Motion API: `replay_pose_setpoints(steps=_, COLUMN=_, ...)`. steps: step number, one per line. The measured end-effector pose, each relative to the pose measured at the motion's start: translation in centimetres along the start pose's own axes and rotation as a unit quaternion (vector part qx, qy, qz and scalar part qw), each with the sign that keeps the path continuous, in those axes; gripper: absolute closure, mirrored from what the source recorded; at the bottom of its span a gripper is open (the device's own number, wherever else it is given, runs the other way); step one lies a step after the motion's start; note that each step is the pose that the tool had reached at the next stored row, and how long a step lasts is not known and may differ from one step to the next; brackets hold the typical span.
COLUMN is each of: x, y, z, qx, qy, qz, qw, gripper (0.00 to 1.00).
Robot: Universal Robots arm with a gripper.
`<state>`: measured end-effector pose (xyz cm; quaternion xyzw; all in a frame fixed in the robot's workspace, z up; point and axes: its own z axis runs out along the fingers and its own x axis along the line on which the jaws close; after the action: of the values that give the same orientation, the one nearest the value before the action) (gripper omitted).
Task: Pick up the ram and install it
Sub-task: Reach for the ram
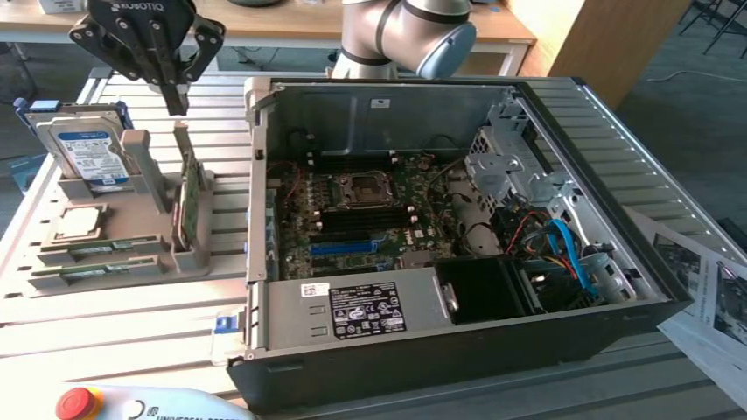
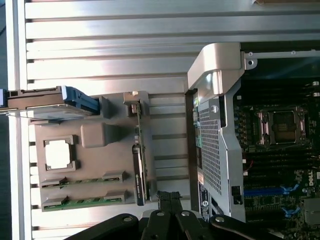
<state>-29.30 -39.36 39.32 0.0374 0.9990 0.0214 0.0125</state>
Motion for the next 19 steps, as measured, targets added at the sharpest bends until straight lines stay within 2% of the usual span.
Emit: replay_pose_setpoints(steps=19, x=3.8, y=-0.27, z=-0.11, qx=0.0001, qy=0.0, qz=0.0, qw=1.0, gripper=0.9)
